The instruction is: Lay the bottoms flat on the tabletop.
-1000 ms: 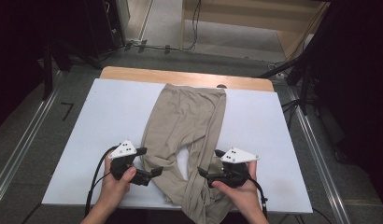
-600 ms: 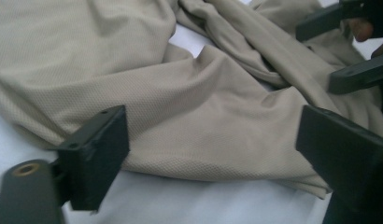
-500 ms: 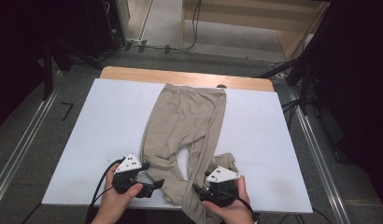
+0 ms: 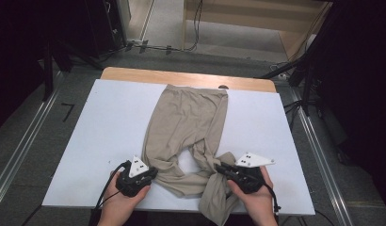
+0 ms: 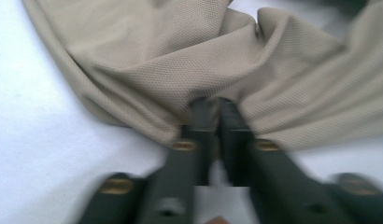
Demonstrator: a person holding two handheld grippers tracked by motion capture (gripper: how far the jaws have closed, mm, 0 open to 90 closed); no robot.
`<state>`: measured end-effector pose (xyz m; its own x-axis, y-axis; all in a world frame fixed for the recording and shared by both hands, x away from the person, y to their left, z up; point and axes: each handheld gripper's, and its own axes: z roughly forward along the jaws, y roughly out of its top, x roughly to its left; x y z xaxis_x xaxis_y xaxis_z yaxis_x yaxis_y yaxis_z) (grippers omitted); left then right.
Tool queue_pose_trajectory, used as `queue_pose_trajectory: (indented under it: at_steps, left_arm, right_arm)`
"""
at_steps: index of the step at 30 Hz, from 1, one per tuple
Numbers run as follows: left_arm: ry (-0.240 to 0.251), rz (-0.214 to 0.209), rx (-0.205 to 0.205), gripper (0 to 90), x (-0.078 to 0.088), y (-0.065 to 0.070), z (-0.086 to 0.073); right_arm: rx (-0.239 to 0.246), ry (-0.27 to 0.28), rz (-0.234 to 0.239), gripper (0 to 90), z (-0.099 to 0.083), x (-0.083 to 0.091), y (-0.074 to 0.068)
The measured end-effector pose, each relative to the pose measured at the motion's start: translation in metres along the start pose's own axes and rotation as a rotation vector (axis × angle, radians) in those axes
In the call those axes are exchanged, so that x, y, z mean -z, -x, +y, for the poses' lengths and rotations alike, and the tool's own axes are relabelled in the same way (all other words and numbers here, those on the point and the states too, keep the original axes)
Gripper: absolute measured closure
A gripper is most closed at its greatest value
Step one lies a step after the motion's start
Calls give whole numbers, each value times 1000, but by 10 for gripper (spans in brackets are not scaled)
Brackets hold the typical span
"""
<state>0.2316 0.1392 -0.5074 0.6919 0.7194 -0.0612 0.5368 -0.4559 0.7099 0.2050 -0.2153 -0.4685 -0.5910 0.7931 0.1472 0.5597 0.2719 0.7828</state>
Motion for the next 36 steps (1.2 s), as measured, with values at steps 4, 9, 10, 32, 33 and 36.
queue_pose_trajectory:
  at_steps: [4,9,10,32,33,36]
  left_arm:
    - [-10,-22,-24,900,2,-6,2]
    - [21,-2,23,900,8,-26,2]
    - [29,8,40,900,10,-31,2]
    - [-11,-84,-179,599,-45,69,38]
    - [-5,-76,-173,637,-46,68,38]
    - [-8,-80,-195,845,-44,65,37]
  right_arm:
    - [-18,40,-96,806,7,11,25]
    - [-105,36,-188,762,-2,13,65]
    - [-111,26,-206,723,-4,12,70]
    - [53,-148,-121,606,-39,-17,-21]
    - [44,-142,-116,679,-39,-14,-17]
    - [2,-108,-117,859,-39,-2,-2]
